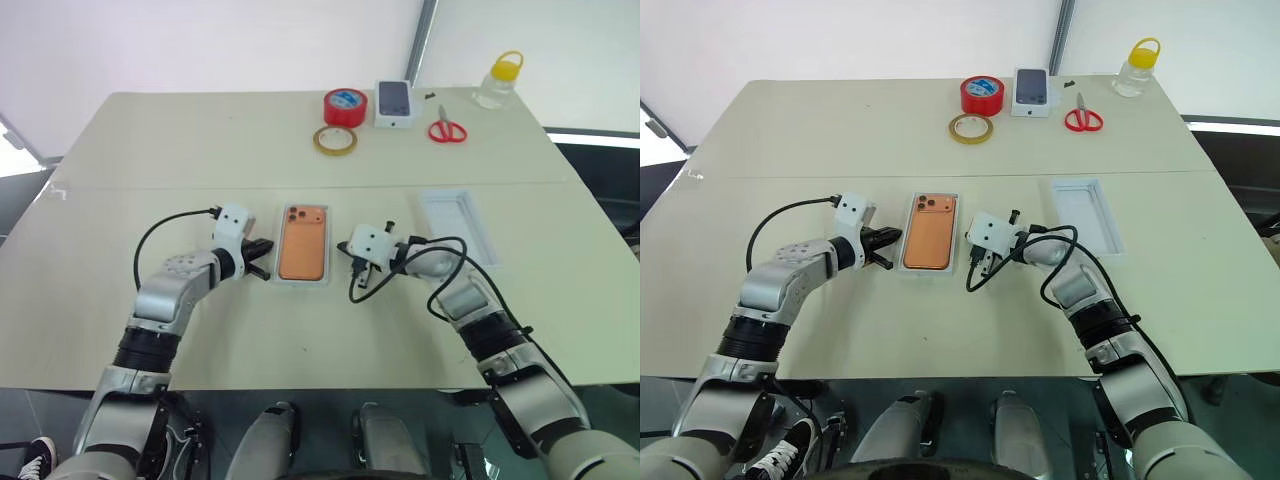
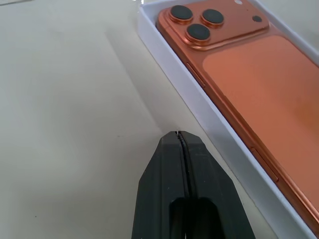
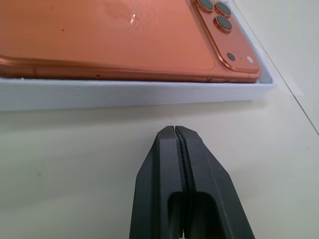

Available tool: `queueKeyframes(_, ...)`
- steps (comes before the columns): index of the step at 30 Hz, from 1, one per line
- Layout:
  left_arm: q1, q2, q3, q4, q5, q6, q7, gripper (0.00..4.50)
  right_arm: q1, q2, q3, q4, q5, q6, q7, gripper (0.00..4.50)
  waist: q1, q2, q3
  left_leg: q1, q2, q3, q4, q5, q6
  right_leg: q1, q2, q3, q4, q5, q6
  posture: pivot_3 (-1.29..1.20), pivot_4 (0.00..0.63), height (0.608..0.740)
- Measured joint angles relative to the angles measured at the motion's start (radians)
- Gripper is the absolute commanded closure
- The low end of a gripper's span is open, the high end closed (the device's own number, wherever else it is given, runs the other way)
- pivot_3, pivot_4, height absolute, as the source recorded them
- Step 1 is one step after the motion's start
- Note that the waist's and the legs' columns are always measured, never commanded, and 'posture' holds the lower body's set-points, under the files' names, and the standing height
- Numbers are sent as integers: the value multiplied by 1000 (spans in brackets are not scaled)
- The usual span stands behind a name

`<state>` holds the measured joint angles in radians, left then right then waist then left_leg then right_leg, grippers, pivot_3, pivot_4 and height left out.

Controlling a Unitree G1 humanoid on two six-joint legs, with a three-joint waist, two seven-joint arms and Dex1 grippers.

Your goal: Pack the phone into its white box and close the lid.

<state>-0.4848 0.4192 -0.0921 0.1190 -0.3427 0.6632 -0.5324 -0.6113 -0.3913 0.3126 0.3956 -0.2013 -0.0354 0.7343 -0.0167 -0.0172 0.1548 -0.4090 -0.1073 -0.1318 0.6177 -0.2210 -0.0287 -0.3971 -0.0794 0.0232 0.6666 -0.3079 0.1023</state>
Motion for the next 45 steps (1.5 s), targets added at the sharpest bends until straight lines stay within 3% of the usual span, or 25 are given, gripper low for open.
queueKeyframes(8,-27,-62,-38,19,32,-6,-80,4469,10,-46,-17,-18,1,6,29,4500,11,0,0,0,-1,-1,2,0,1,2,-1,-2,-1,0,0,0,150,740)
queueKeyframes(21,-234,-322,-81,337,146,-108,-120,4469,164,-251,-143,-179,18,71,103,4500,31,0,0,-1,-2,-1,9,-3,4,6,-2,-3,-2,-1,2,0,150,740)
queueKeyframes(29,-269,-408,-97,431,188,-175,-182,4469,191,-318,-201,-164,17,73,99,4500,29,-1,0,-1,-2,-1,9,-3,4,6,-2,-3,-2,-1,2,0,150,740)
queueKeyframes(38,-292,-391,-109,469,217,-219,-243,4469,210,-336,-209,-182,28,73,119,4500,22,-1,0,-1,-1,0,9,-3,4,6,-1,-3,-1,-1,2,0,150,740)
queueKeyframes(45,-256,-302,-121,386,226,-216,-278,4469,175,-334,-199,-164,33,57,142,4500,-1,0,1,-1,-1,0,9,-3,4,5,0,-2,0,-1,2,0,150,740)
